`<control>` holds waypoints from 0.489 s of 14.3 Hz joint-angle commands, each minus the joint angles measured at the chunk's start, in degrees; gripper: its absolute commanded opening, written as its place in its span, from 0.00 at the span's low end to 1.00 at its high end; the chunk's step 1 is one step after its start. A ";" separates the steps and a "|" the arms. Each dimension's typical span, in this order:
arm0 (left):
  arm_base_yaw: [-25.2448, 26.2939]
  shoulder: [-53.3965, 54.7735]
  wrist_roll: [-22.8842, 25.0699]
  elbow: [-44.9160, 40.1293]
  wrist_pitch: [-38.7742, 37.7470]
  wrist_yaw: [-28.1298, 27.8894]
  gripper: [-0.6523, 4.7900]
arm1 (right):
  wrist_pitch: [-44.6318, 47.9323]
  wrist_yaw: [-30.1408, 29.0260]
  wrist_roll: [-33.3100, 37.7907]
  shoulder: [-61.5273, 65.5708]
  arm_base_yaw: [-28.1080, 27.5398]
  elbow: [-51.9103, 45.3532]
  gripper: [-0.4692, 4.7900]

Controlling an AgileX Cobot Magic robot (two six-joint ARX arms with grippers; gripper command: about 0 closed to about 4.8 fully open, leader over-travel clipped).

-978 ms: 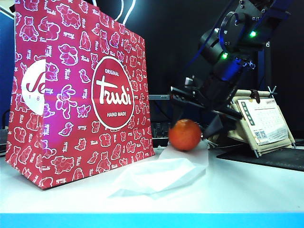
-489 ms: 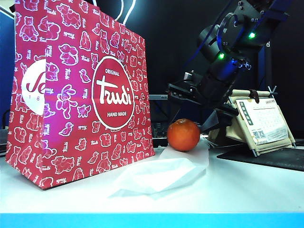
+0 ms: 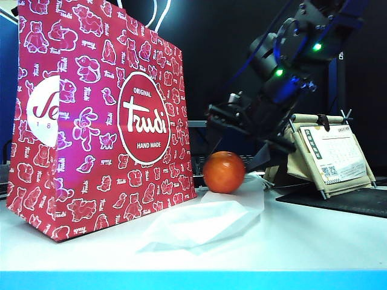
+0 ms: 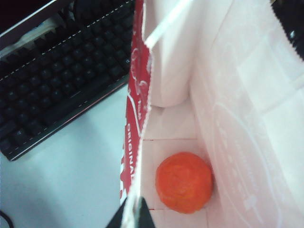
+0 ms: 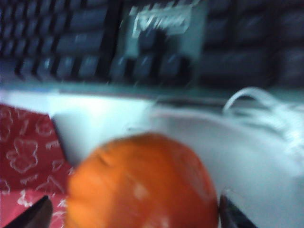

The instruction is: Open the paper bag and put two oranges into the paper bag.

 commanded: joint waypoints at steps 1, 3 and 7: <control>0.04 -0.31 0.24 0.15 0.24 0.07 0.11 | 0.28 -0.15 0.09 2.16 1.62 0.13 1.00; 0.04 -0.31 0.26 0.13 -0.02 0.04 0.11 | 2.25 1.77 0.09 3.37 1.62 0.13 1.00; 0.04 -0.31 0.28 0.13 0.00 0.04 0.11 | 6.45 3.43 0.17 3.48 1.60 0.13 0.68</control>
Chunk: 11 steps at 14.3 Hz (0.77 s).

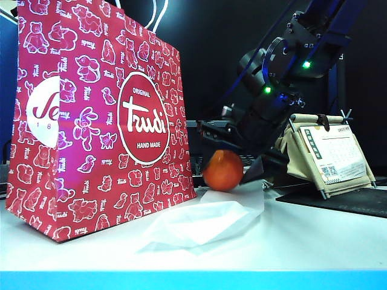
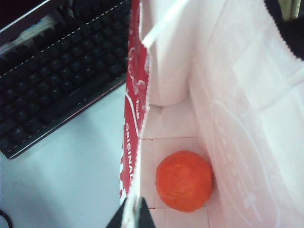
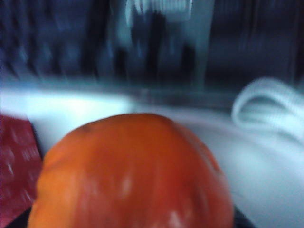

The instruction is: Open the paper bag and put two oranges into the paper bag.

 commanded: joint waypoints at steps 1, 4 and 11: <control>0.04 -0.31 0.26 0.17 0.39 0.04 0.11 | 2.69 -0.33 0.15 0.11 0.13 0.15 0.57; 0.04 -0.31 0.26 0.17 0.44 0.04 0.11 | 2.69 -0.63 0.15 0.22 0.15 0.15 0.36; 0.04 -0.20 0.24 0.17 0.76 0.07 0.11 | 0.90 -5.66 -0.61 -8.44 0.52 0.15 0.08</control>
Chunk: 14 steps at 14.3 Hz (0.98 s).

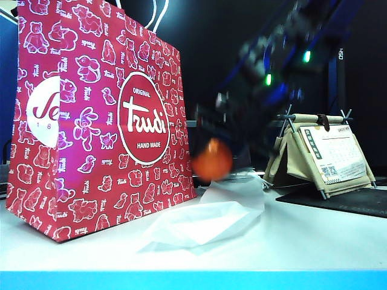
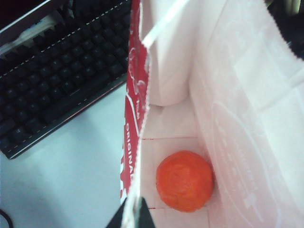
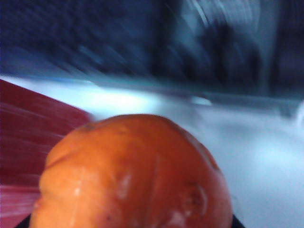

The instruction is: Open the paper bag and put two oranges into the paper bag.

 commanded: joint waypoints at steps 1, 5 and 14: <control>0.07 -0.20 0.22 0.17 0.68 0.07 0.11 | 0.98 0.50 -0.85 -8.04 0.02 0.17 0.08; 0.07 -0.13 0.22 0.17 0.70 0.07 0.11 | 1.44 0.55 -2.27 -19.37 0.02 0.20 0.08; 0.07 -0.09 -0.17 0.15 0.70 0.11 0.11 | -7.76 -7.50 -2.27 -28.72 3.23 18.29 0.08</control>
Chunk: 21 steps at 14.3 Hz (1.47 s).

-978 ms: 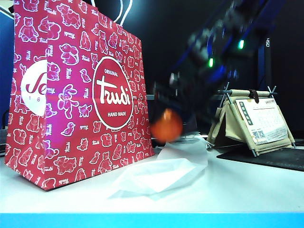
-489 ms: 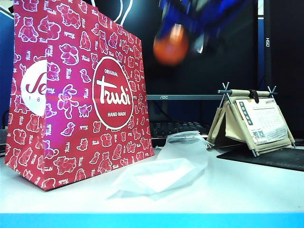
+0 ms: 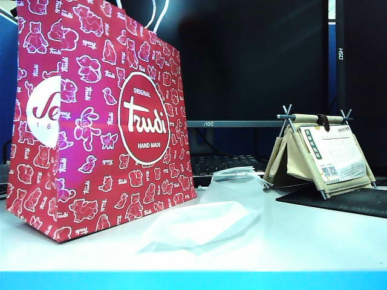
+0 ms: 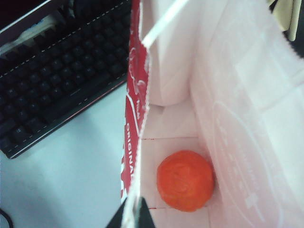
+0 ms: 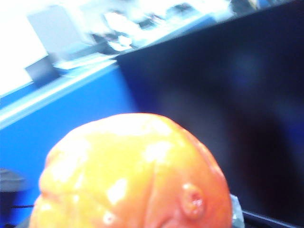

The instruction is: Open the paper bag and put two oranges into the paper bag.

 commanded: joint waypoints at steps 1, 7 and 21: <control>0.02 -0.15 -0.09 0.15 0.70 0.26 0.11 | -5.38 -0.46 -0.13 1.40 2.62 0.37 0.08; 0.02 -0.15 -0.13 0.15 0.24 0.50 0.11 | -7.28 5.77 -1.66 8.09 12.74 0.66 0.08; 0.02 -0.17 -1.22 0.20 0.26 2.91 0.11 | -13.11 5.49 -3.45 11.32 16.35 2.27 0.08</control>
